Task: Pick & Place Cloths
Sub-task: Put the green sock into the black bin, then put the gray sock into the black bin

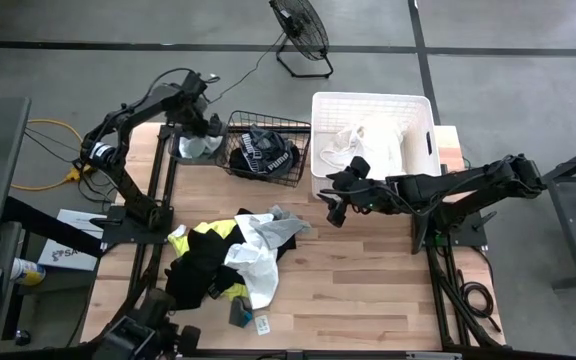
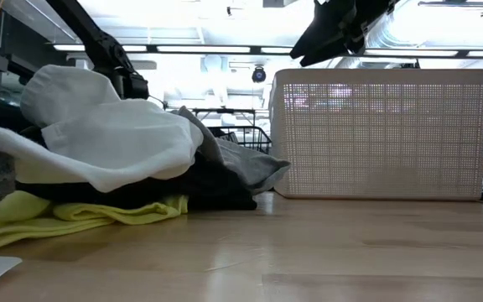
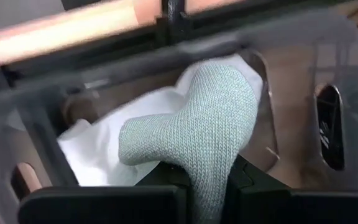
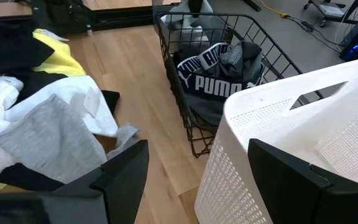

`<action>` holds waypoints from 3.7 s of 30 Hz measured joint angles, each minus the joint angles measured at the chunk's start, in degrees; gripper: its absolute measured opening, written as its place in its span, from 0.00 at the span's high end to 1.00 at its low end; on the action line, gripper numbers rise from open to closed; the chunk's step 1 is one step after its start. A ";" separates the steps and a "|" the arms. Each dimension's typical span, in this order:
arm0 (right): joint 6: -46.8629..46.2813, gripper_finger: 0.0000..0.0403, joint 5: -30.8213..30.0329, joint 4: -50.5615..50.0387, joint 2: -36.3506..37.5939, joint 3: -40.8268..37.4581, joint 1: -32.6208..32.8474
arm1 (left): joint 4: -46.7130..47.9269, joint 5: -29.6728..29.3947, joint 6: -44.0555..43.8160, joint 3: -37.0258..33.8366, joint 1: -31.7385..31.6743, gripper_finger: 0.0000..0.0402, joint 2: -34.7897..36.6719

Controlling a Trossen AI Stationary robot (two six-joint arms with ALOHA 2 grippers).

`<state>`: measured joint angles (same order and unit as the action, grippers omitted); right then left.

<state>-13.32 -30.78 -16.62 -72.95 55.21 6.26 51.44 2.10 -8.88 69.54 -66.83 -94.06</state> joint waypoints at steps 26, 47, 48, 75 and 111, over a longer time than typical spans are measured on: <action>-4.66 0.34 9.36 -1.38 -0.02 0.01 0.11 | -7.11 7.46 -1.46 -6.88 -1.55 0.55 1.86; -4.42 0.34 14.44 4.53 -8.69 0.00 3.03 | -2.72 14.68 1.11 -6.88 0.23 0.47 25.36; -4.42 0.34 14.19 4.86 -9.67 0.00 3.21 | -2.80 14.72 1.11 -6.88 1.27 0.47 26.58; -7.75 0.35 6.27 12.20 -28.85 -0.01 3.43 | -4.61 4.06 -5.42 -6.86 36.52 0.47 40.41; -7.96 0.99 11.20 8.06 -11.90 0.01 10.79 | -8.72 -6.89 -9.66 -7.52 55.73 0.47 39.71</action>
<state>-21.28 -19.58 -8.56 -84.85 55.22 17.05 42.72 -4.79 -18.54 62.02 -11.10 -54.35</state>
